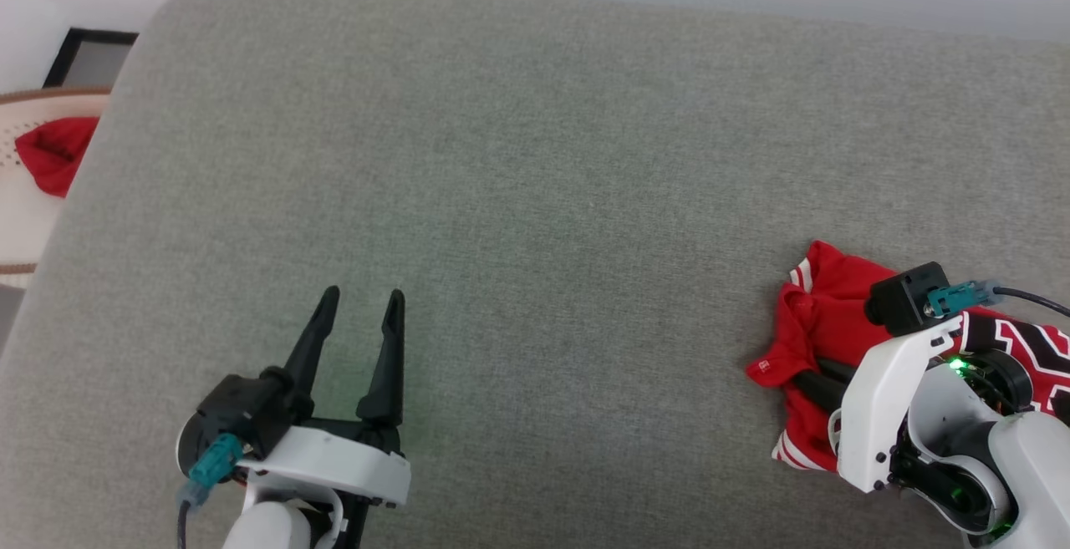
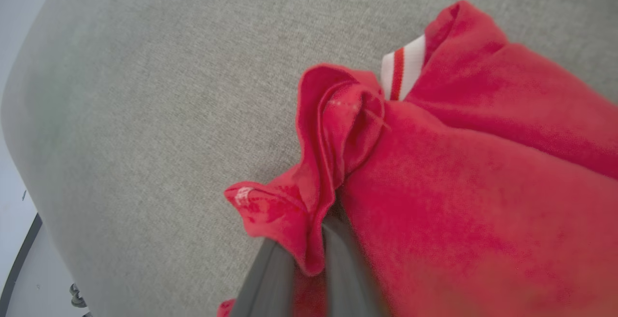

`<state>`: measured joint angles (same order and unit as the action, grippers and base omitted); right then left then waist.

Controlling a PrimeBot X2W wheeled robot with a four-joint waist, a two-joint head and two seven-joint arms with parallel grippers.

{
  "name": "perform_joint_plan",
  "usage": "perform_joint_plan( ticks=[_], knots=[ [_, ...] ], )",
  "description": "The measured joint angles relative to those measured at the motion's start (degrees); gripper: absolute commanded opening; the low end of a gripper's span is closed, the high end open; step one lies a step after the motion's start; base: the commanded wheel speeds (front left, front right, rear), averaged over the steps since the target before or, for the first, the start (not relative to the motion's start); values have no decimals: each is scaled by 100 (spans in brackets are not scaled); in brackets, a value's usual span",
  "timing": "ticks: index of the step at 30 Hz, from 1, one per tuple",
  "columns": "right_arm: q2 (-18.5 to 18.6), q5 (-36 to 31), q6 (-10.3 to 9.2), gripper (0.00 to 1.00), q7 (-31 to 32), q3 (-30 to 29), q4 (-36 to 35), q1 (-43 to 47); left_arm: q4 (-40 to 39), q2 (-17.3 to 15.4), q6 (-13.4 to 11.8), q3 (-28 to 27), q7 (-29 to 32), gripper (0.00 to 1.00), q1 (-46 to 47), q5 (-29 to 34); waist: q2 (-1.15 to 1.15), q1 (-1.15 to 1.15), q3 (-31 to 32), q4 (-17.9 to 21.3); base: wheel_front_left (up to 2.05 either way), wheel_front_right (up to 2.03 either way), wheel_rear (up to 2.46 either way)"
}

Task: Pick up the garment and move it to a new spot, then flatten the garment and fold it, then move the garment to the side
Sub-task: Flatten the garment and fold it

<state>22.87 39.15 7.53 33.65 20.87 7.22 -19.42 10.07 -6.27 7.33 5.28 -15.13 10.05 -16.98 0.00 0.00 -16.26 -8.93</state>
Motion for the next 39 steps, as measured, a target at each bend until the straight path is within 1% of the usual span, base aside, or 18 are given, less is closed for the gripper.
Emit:
perform_joint_plan(
  ticks=[4,5,6,7,8,9,12,15,18,22,25,29,32,35,39],
  knots=[
    [11,63,0,0,-235,167,211,-113,30,-5,0,-22,0,100,7,-11,0,0,-55,-48,0,0,0],
    [5,123,-1,5,-300,208,246,-120,40,-10,0,-34,0,100,4,-22,0,0,-50,-43,0,0,0],
    [5,148,-1,33,-358,245,268,-139,58,-15,0,-40,0,100,2,-29,0,0,-41,-31,0,0,0],
    [8,179,-2,50,-409,316,271,-161,79,-22,0,-42,0,100,-3,-37,0,0,-26,-15,0,0,0],
    [8,238,-3,87,-456,370,272,-186,97,-27,0,-41,0,100,-10,-49,0,0,-6,7,0,0,0],
    [3,334,-4,100,-504,403,271,-197,109,-37,0,-35,0,100,-13,-59,0,0,18,35,0,0,0],
    [1,563,-2,100,-632,537,186,-225,131,-96,0,-38,0,100,-32,-64,0,0,116,146,0,0,0],
    [119,771,-3,100,-755,509,75,-282,153,-148,0,-37,0,100,-75,-83,0,0,220,284,0,0,0],
    [288,895,-3,100,-922,386,-26,-385,167,-201,0,-30,0,100,-87,-121,0,0,322,438,0,0,0],
    [501,985,-3,100,-1291,151,-19,-429,242,-259,0,27,0,100,-94,-172,0,0,437,658,0,0,0],
    [621,1005,-3,100,-1694,-22,110,-430,330,-288,0,80,0,100,-89,-226,0,0,511,816,0,0,0],
    [711,950,-3,100,-2372,-181,495,-296,472,-293,0,169,0,100,-57,-271,0,0,588,1000,0,0,0],
    [737,747,-3,100,-2938,-197,797,-237,624,-314,0,190,0,100,-39,-281,0,0,644,1107,0,0,0],
    [693,646,-3,100,-3482,-238,1034,-193,747,-336,0,169,0,100,-19,-315,0,0,736,1167,0,0,0],
    [608,485,-3,100,-4072,-234,1180,5,757,-347,0,27,0,100,-82,-292,0,0,900,1215,0,0,0]
  ],
)
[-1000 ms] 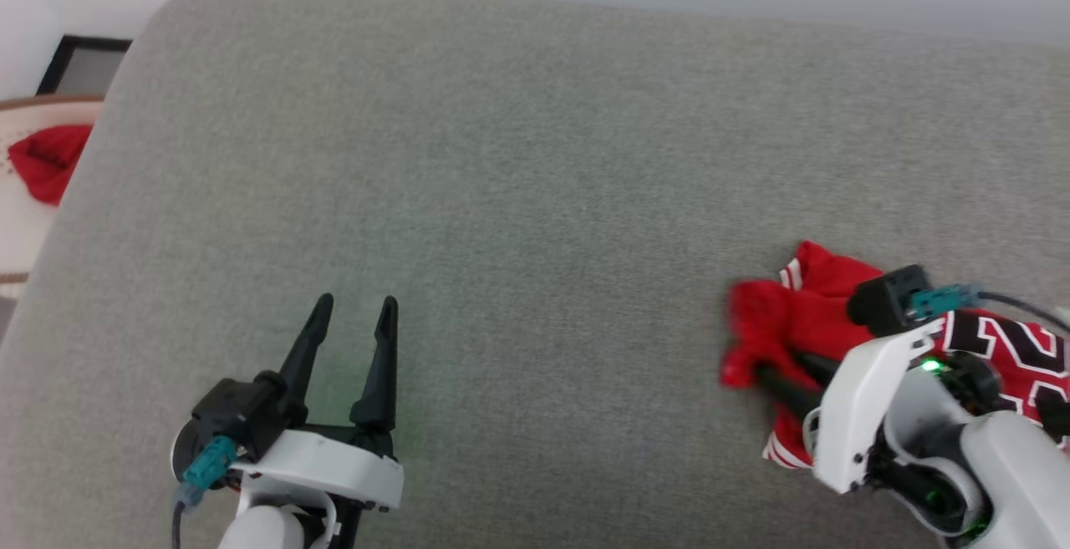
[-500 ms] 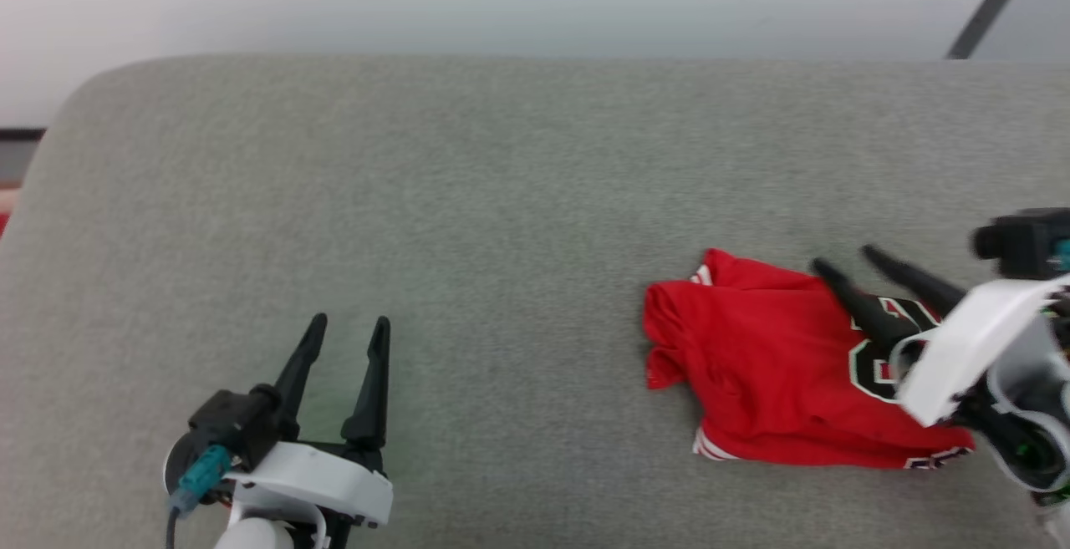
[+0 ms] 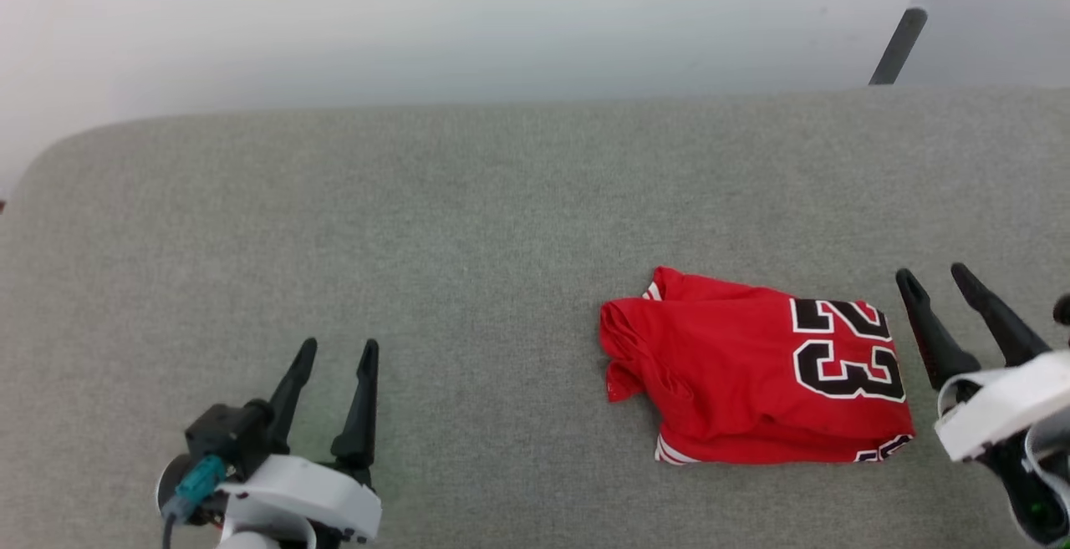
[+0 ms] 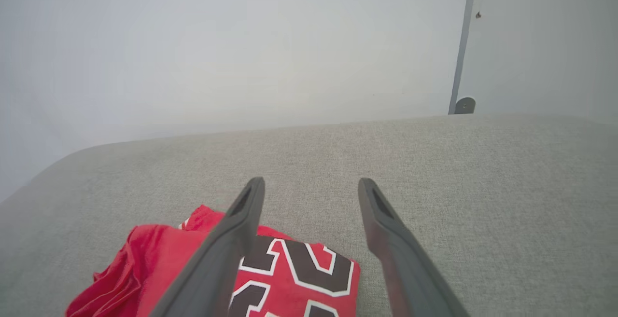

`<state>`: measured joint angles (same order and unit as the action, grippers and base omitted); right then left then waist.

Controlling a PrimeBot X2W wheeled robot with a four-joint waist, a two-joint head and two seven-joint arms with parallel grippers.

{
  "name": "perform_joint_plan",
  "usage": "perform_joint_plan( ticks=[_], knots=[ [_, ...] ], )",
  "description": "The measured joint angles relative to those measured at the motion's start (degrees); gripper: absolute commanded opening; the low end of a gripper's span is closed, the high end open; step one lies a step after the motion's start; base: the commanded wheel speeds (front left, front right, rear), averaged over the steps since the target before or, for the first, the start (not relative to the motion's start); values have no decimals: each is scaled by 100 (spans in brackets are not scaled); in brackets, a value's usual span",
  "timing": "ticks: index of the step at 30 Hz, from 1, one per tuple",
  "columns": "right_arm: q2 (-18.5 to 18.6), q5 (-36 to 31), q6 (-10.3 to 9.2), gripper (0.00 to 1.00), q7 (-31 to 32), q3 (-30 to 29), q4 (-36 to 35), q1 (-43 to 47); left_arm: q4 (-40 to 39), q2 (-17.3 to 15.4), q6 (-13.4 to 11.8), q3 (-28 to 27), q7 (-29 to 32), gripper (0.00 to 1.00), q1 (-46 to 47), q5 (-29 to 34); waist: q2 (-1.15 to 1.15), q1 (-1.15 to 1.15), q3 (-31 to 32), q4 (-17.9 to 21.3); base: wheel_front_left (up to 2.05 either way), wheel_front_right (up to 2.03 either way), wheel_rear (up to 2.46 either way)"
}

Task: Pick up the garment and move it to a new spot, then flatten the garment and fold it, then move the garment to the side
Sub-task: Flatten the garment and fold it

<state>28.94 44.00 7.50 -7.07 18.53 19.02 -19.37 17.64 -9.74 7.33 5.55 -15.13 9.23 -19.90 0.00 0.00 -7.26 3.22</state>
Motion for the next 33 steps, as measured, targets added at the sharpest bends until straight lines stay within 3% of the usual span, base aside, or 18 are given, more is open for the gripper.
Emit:
perform_joint_plan(
  ticks=[5,11,17,33],
  knots=[
    [-79,-205,0,100,-485,-169,-22,333,-111,4,0,-197,0,100,-230,211,0,0,214,-6,0,0,0],
    [-375,-487,0,100,-638,-289,-267,745,-341,49,0,-443,0,100,-585,379,0,0,383,-93,0,0,0],
    [-623,-756,1,100,-690,-420,-464,1192,-515,130,5,-594,0,100,-1048,619,1,0,598,-188,0,0,0],
    [-970,-1249,1,100,-378,-1622,-1495,2494,-1464,325,-2,-862,0,100,-2100,976,0,0,789,-471,0,0,0]
  ],
)
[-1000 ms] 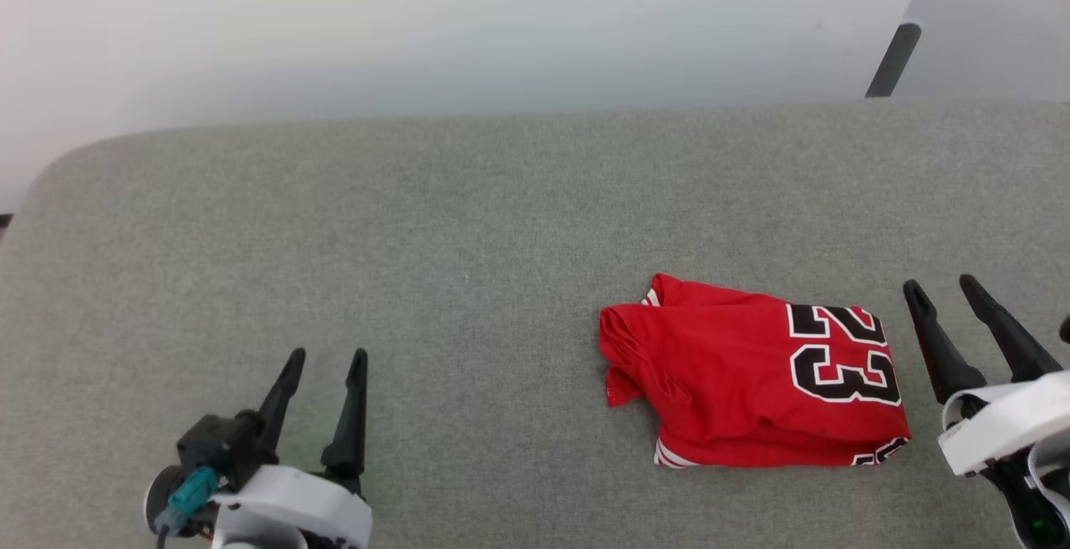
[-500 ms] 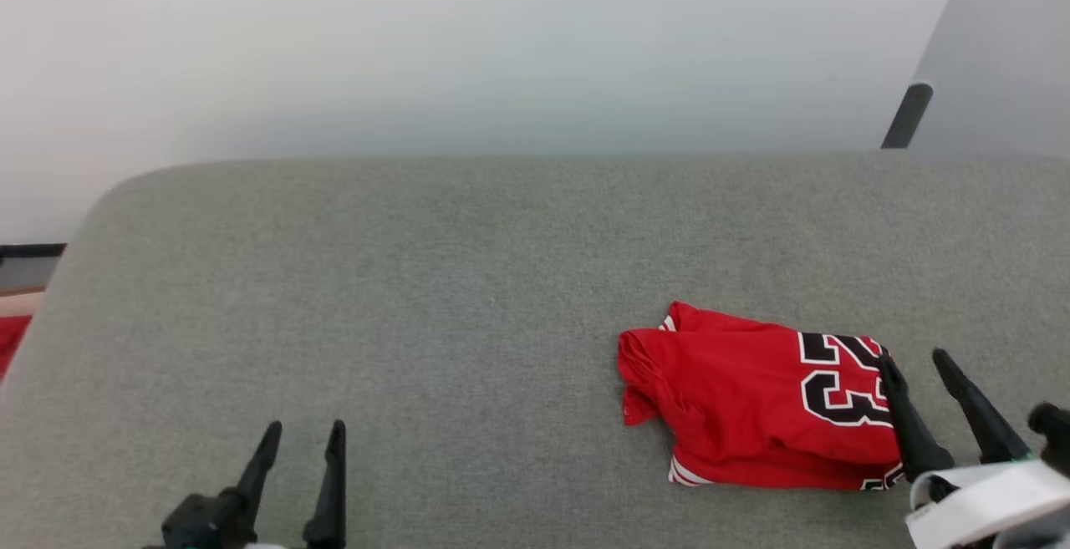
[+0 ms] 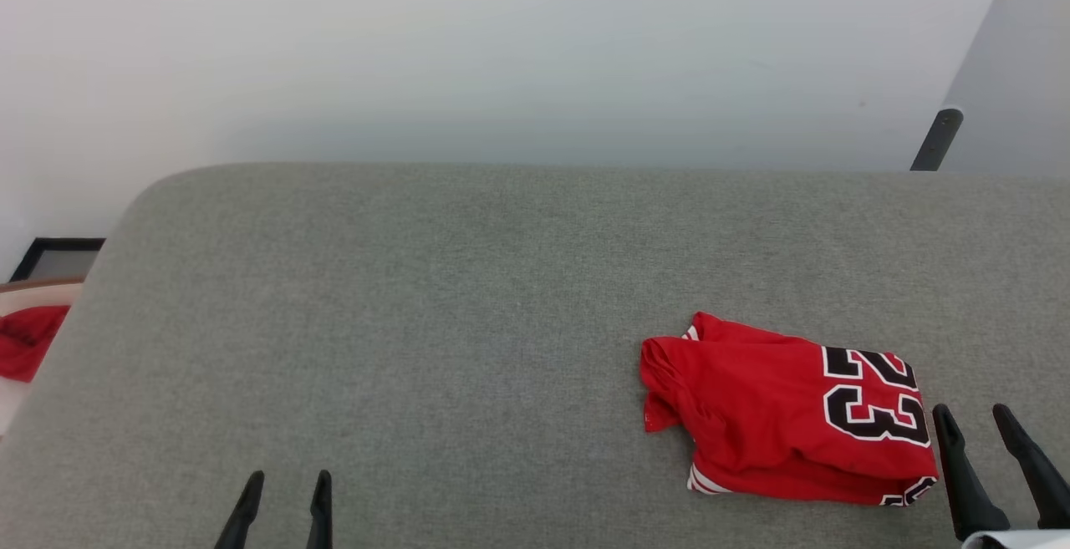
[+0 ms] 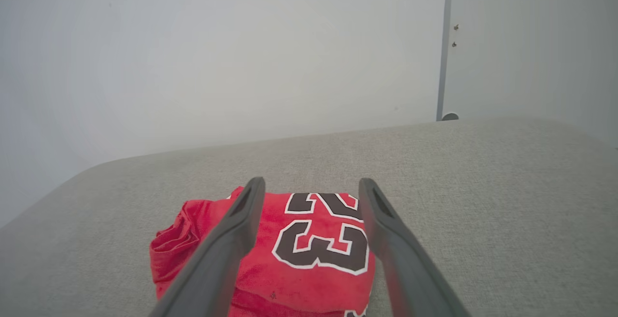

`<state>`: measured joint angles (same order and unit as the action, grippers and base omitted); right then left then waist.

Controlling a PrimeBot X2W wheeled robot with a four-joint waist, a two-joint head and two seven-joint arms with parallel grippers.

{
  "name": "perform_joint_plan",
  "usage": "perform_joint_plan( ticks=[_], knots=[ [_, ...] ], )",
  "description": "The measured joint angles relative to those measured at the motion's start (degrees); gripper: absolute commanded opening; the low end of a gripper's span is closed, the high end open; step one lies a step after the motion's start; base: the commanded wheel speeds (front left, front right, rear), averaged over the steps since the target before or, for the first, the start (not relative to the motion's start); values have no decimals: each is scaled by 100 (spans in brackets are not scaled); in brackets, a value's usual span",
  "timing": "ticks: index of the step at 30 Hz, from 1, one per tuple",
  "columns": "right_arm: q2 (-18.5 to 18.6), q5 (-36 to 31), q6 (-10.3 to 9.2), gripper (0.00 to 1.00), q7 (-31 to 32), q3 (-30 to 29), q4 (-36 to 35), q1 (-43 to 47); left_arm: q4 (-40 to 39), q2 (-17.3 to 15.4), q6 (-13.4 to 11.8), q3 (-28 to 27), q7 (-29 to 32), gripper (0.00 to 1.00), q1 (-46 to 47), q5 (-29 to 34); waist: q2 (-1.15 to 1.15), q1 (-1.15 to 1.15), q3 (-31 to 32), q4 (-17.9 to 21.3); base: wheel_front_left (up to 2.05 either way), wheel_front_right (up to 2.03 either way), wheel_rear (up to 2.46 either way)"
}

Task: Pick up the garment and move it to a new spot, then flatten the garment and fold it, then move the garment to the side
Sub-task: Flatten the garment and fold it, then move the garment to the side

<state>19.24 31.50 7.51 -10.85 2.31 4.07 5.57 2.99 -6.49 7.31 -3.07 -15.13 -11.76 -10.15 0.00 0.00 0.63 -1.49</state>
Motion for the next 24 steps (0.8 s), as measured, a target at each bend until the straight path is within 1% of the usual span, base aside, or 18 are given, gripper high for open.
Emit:
perform_joint_plan(
  ticks=[4,9,24],
  knots=[
    [-126,-108,0,100,147,-189,-247,204,-125,43,0,-16,0,100,-84,66,0,0,-29,-31,0,0,0],
    [-218,-200,0,100,308,-237,-423,219,-141,65,0,-7,0,100,-80,78,0,0,-35,-11,0,0,0],
    [-359,-348,0,100,432,-338,-601,219,-152,97,1,46,0,100,-49,83,0,0,-38,6,0,0,0]
  ],
)
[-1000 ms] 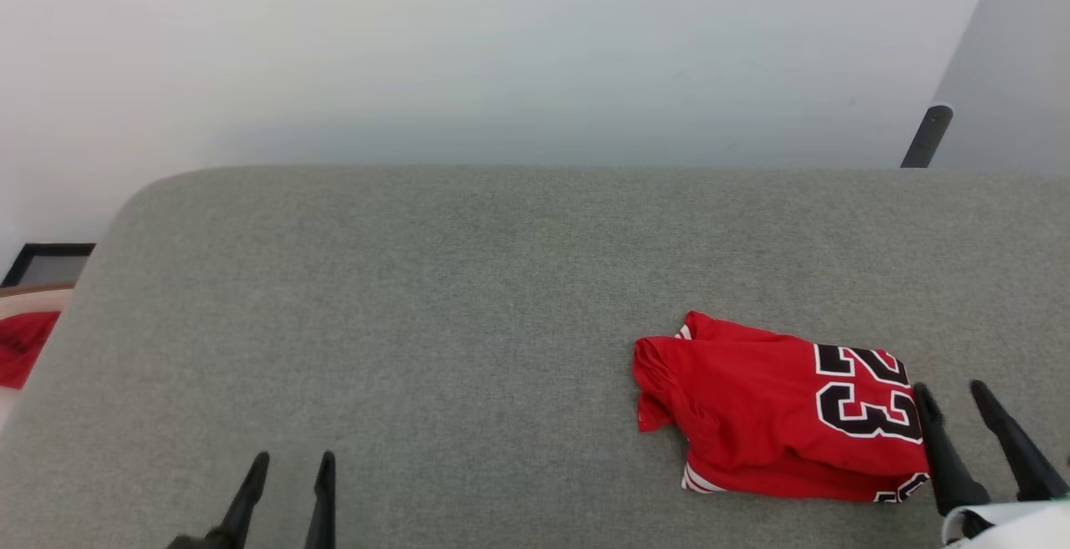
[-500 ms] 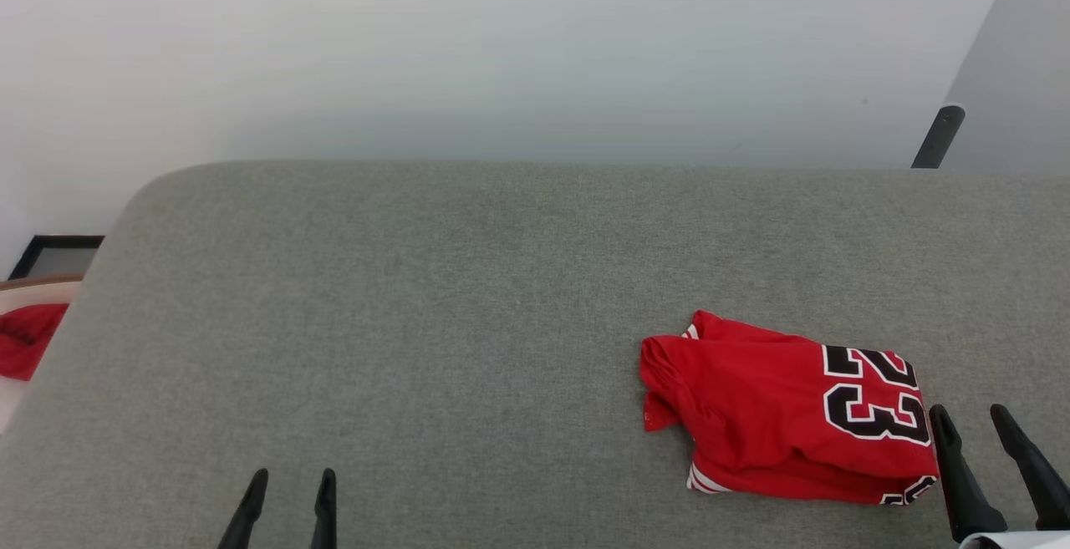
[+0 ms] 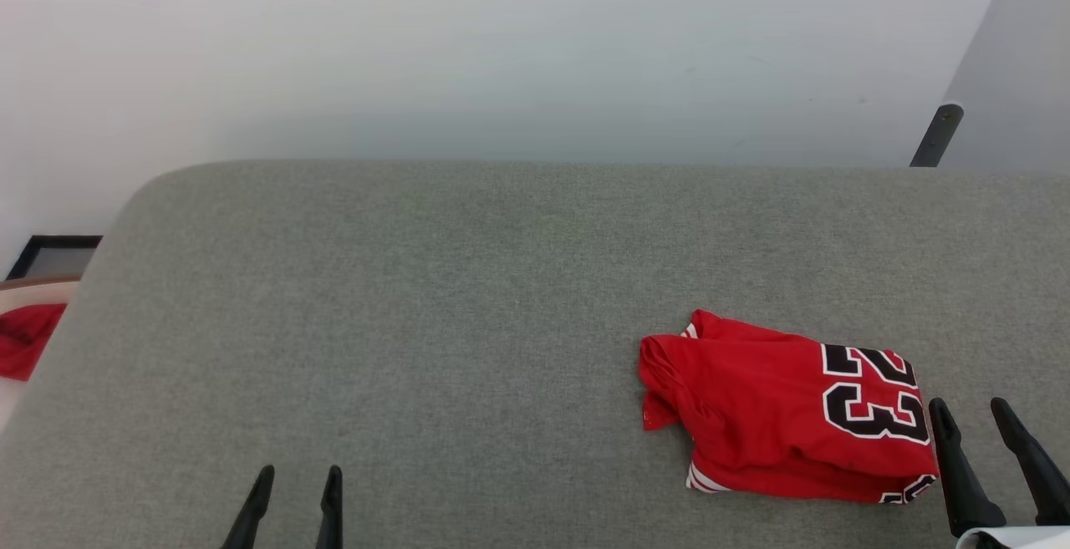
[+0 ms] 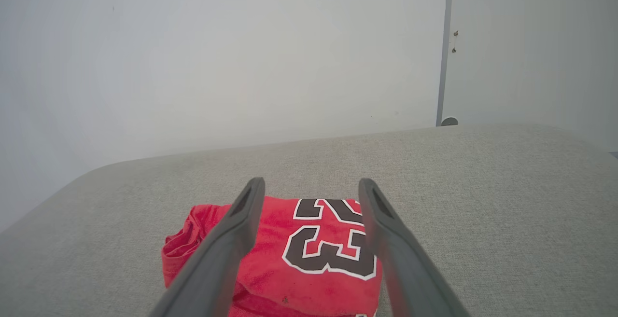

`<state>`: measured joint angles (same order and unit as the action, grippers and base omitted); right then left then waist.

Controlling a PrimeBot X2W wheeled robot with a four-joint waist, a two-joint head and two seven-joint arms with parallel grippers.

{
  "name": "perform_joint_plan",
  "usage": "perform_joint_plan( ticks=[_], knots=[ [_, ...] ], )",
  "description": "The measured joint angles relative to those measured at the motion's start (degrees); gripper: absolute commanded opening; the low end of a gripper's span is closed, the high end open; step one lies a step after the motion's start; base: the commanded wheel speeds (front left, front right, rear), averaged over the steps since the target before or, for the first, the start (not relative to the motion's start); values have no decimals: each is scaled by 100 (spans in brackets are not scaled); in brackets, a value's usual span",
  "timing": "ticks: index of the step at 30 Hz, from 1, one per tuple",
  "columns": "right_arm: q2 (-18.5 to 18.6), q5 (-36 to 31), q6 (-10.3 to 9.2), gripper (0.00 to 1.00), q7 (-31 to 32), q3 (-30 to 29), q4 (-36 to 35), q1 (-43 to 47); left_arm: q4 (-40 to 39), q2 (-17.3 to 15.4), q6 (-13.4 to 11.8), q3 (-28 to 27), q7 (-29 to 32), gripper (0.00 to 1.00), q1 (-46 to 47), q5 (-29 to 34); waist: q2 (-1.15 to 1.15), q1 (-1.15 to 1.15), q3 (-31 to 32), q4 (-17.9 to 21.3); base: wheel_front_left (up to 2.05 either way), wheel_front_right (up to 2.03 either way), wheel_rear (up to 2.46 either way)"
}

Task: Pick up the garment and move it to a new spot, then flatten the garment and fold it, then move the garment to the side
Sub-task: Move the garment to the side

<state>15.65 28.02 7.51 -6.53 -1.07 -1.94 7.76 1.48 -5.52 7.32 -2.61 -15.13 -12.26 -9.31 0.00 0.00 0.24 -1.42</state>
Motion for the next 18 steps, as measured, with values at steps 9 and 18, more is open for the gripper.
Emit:
perform_joint_plan(
  ticks=[9,18],
  knots=[
    [227,-25,0,100,469,36,-35,-235,-21,59,0,69,0,100,165,1,0,0,-186,23,0,0,0],
    [1133,345,0,100,3238,211,580,-1308,24,102,1,290,0,100,766,23,0,0,-650,48,0,0,0]
  ],
)
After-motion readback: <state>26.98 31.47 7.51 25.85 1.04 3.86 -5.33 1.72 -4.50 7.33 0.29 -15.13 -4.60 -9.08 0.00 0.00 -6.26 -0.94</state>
